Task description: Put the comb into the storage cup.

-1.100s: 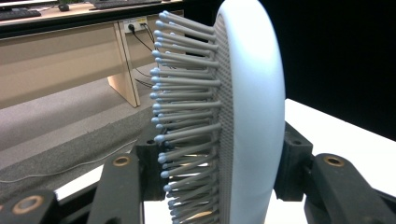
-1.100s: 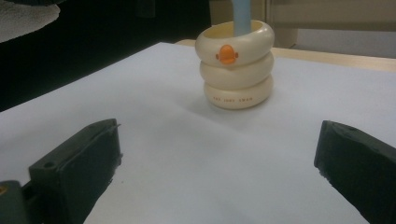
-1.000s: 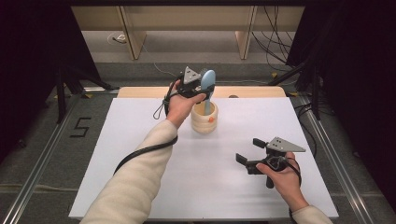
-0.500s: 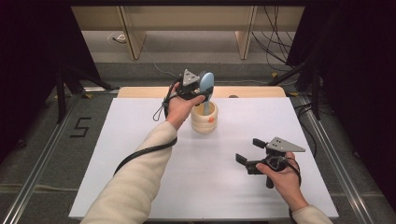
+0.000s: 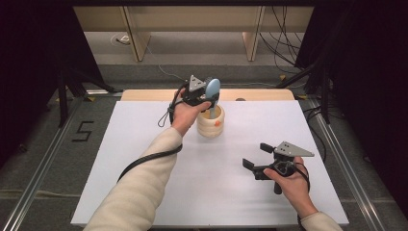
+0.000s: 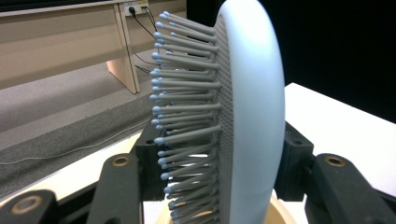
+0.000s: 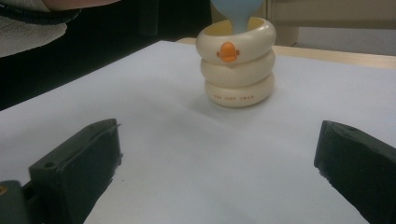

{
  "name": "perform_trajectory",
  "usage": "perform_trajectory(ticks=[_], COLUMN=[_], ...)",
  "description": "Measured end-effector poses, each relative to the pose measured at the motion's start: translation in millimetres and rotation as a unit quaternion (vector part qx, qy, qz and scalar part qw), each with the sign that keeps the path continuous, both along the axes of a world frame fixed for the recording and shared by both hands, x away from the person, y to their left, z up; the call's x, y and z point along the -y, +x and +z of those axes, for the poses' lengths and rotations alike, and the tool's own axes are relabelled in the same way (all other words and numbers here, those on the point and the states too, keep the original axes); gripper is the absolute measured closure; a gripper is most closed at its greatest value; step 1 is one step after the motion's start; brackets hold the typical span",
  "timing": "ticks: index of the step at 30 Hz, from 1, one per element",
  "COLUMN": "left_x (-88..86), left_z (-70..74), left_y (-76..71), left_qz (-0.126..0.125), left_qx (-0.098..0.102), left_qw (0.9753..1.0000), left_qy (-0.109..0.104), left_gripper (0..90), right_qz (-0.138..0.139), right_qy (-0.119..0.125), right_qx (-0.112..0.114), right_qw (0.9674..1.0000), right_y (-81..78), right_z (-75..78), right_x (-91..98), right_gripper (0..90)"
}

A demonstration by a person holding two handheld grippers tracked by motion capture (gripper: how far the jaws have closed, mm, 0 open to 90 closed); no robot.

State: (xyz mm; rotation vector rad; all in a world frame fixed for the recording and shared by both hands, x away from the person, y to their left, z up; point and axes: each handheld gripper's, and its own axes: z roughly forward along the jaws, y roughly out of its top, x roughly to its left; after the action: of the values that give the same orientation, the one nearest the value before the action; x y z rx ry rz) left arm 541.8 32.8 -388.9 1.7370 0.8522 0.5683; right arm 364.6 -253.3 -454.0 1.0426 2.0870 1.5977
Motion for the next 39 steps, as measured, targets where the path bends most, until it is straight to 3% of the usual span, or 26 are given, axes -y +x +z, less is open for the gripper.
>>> perform_trajectory(ticks=[10,24,39], left_x=[0.0,-8.9,-17.1], left_z=[-1.5,-1.0,0.4], left_y=[-0.2,1.1,0.7], left_qz=[0.001,0.036,0.049], left_qx=[-0.002,-0.017,-0.024], left_qw=[1.0000,0.9990,0.9983], left_qy=[-0.006,-0.019,-0.022], left_gripper=[47.8,45.5,43.2], right_qz=[0.000,-0.001,-0.001], right_qy=[0.000,-0.003,-0.003], right_qx=[-0.001,0.000,-0.002], right_qw=[1.0000,1.0000,1.0000], right_y=[0.1,0.3,0.2], right_z=[-0.4,-0.8,-1.4], right_x=[0.0,-0.2,-0.9], right_gripper=[1.4,1.4,1.4])
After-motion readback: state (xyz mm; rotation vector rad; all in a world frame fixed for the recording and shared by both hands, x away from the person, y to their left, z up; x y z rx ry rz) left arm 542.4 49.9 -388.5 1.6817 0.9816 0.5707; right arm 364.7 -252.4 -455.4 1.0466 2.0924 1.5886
